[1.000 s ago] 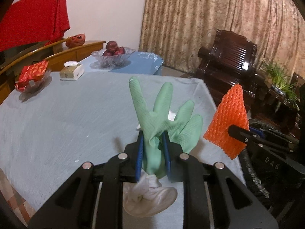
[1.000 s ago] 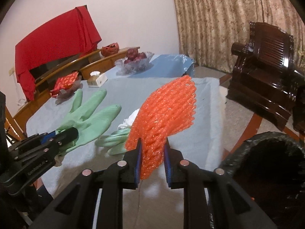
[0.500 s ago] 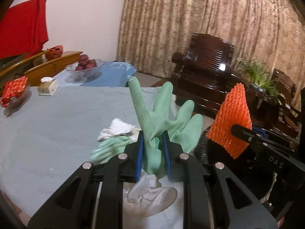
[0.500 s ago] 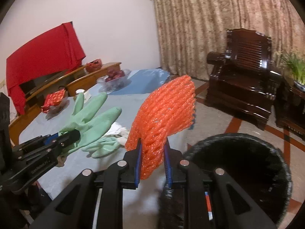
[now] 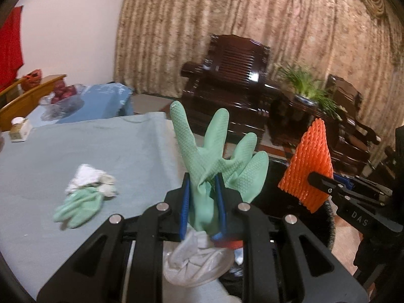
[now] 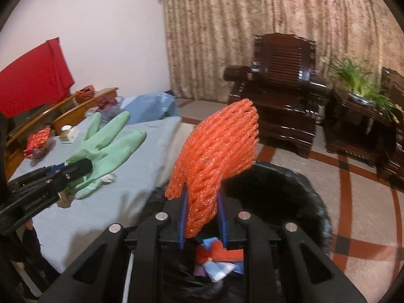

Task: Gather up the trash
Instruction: 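Open both grippers to drop the glove and net into the bin, then move both grippers back to the last glove and white tissues on the table, then grasp the crumpled white tissue with the right gripper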

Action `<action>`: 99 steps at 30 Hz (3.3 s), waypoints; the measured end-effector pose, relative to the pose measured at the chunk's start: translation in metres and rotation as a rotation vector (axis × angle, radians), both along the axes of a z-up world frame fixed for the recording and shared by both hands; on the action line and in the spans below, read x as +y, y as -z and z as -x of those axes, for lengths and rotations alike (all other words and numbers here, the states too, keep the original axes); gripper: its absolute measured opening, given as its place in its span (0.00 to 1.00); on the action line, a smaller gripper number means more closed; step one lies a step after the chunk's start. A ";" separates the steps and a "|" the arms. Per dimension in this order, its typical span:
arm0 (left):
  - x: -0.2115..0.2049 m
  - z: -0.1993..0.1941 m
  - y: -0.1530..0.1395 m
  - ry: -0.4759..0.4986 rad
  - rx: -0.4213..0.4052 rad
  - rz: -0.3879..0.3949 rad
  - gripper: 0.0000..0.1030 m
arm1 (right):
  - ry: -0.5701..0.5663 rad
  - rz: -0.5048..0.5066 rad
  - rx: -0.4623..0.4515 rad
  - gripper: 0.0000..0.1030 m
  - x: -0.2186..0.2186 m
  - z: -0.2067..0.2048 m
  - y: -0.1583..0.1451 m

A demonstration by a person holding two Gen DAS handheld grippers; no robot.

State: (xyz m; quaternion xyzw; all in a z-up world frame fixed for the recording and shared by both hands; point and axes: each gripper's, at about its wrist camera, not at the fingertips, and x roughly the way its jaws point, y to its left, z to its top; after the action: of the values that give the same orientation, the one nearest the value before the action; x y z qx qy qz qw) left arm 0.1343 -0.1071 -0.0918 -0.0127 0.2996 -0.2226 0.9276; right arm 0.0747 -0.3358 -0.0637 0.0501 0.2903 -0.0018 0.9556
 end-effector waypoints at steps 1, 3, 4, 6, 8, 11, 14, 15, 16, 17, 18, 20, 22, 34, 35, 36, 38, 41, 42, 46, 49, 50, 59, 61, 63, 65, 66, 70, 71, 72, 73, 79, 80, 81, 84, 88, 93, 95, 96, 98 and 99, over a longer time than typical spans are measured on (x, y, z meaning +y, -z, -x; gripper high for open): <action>-0.006 -0.001 0.002 0.010 0.002 -0.002 0.18 | 0.011 0.002 0.006 0.20 -0.005 0.001 0.002; -0.023 -0.004 0.007 0.038 0.009 -0.003 0.18 | 0.038 0.007 0.019 0.20 -0.019 0.003 0.007; -0.030 -0.005 0.009 0.047 0.011 -0.004 0.18 | 0.047 0.009 0.026 0.20 -0.023 0.003 0.009; -0.046 -0.008 0.015 0.072 0.018 -0.005 0.18 | 0.067 0.010 0.041 0.20 -0.033 0.002 0.014; -0.060 -0.012 0.019 0.095 0.026 -0.007 0.18 | 0.084 0.010 0.059 0.20 -0.044 0.001 0.020; -0.081 -0.018 0.027 0.133 0.047 -0.008 0.21 | 0.101 0.013 0.090 0.22 -0.056 0.002 0.031; -0.091 -0.022 0.035 0.139 0.073 0.000 0.40 | 0.130 0.017 0.129 0.39 -0.064 -0.001 0.044; -0.092 -0.023 0.037 0.139 0.078 0.004 0.49 | 0.138 0.014 0.150 0.39 -0.067 -0.002 0.050; -0.093 -0.025 0.037 0.137 0.079 0.004 0.51 | 0.143 0.012 0.160 0.41 -0.070 -0.004 0.053; -0.092 -0.026 0.037 0.135 0.078 0.005 0.54 | 0.148 0.011 0.171 0.47 -0.072 -0.004 0.056; -0.090 -0.026 0.037 0.133 0.072 0.005 0.59 | 0.151 0.010 0.178 0.50 -0.072 -0.004 0.057; -0.083 -0.024 0.036 0.116 0.053 0.000 0.68 | 0.156 0.013 0.193 0.69 -0.072 -0.003 0.063; -0.074 -0.024 0.034 0.093 0.038 -0.001 0.76 | 0.161 0.022 0.198 0.78 -0.068 -0.001 0.065; 0.010 -0.013 0.009 -0.077 -0.041 -0.025 0.87 | 0.065 0.007 0.084 0.94 -0.019 -0.008 0.035; 0.021 -0.012 0.007 -0.102 -0.047 -0.028 0.87 | 0.052 0.008 0.078 0.94 -0.013 -0.011 0.032; 0.029 -0.013 0.005 -0.119 -0.051 -0.032 0.87 | 0.030 0.007 0.068 0.94 -0.002 -0.016 0.029; 0.050 -0.012 0.001 -0.170 -0.064 -0.045 0.87 | 0.000 0.004 0.059 0.94 0.012 -0.023 0.027; 0.085 -0.011 -0.001 -0.244 -0.069 -0.064 0.87 | -0.054 -0.006 0.039 0.94 0.039 -0.033 0.024; 0.099 -0.012 0.000 -0.276 -0.069 -0.072 0.87 | -0.072 -0.008 0.036 0.94 0.048 -0.037 0.023; 0.143 -0.012 0.006 -0.366 -0.051 -0.092 0.87 | -0.138 -0.005 0.027 0.94 0.082 -0.050 0.022; 0.168 -0.013 0.010 -0.417 -0.038 -0.103 0.87 | -0.171 -0.005 0.023 0.94 0.101 -0.059 0.022; 0.172 -0.013 0.012 -0.426 -0.034 -0.105 0.87 | -0.183 -0.005 0.021 0.94 0.110 -0.063 0.022; 0.208 -0.021 0.028 -0.498 -0.003 -0.110 0.87 | -0.250 -0.003 0.022 0.94 0.159 -0.096 0.031; 0.214 -0.025 0.032 -0.509 0.004 -0.113 0.87 | -0.265 0.001 0.023 0.94 0.171 -0.106 0.035; 0.219 -0.029 0.035 -0.522 0.007 -0.117 0.87 | -0.277 0.005 0.025 0.94 0.181 -0.115 0.038; 0.227 -0.036 0.038 -0.539 0.005 -0.126 0.87 | -0.287 0.014 0.030 0.94 0.194 -0.126 0.044; 0.228 -0.038 0.040 -0.543 0.007 -0.126 0.87 | -0.291 0.022 0.037 0.94 0.201 -0.133 0.047; 0.242 -0.051 0.050 -0.565 0.011 -0.129 0.86 | -0.305 0.027 0.064 0.89 0.224 -0.156 0.063; 0.245 -0.055 0.052 -0.569 0.014 -0.132 0.85 | -0.308 0.024 0.068 0.87 0.228 -0.158 0.067; 0.248 -0.059 0.054 -0.573 0.018 -0.132 0.85 | -0.313 0.019 0.076 0.86 0.234 -0.164 0.071; 0.250 -0.062 0.056 -0.577 0.020 -0.131 0.85 | -0.316 0.016 0.079 0.84 0.237 -0.168 0.073; 0.268 -0.077 0.066 -0.598 0.032 -0.123 0.85 | -0.346 0.011 0.103 0.76 0.263 -0.197 0.088; 0.270 -0.079 0.068 -0.601 0.033 -0.122 0.85 | -0.348 0.008 0.110 0.74 0.266 -0.201 0.091; 0.271 -0.081 0.069 -0.603 0.034 -0.122 0.85 | -0.349 0.005 0.120 0.73 0.269 -0.206 0.094; 0.276 -0.086 0.075 -0.607 0.044 -0.122 0.85 | -0.363 0.004 0.145 0.69 0.275 -0.213 0.103; 0.281 -0.093 0.083 -0.614 0.058 -0.120 0.85 | -0.364 0.014 0.152 0.65 0.280 -0.218 0.111; 0.286 -0.100 0.087 -0.622 0.070 -0.112 0.85 | -0.357 0.038 0.161 0.38 0.281 -0.222 0.112; 0.286 -0.102 0.086 -0.621 0.070 -0.111 0.85 | -0.350 0.029 0.159 0.25 0.278 -0.222 0.112; 0.285 -0.102 0.086 -0.620 0.069 -0.111 0.85 | -0.345 0.025 0.155 0.22 0.276 -0.222 0.111; 0.283 -0.102 0.085 -0.615 0.067 -0.112 0.85 | -0.341 0.014 0.146 0.13 0.271 -0.221 0.109; 0.282 -0.102 0.084 -0.613 0.067 -0.113 0.85 | -0.338 0.011 0.143 0.11 0.269 -0.221 0.108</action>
State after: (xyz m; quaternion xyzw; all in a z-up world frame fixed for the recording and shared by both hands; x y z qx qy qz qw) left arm 0.2367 0.1745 -0.1761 -0.0580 0.3240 0.0848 0.9405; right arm 0.2959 -0.0665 -0.1718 -0.0050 0.3616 0.1536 0.9196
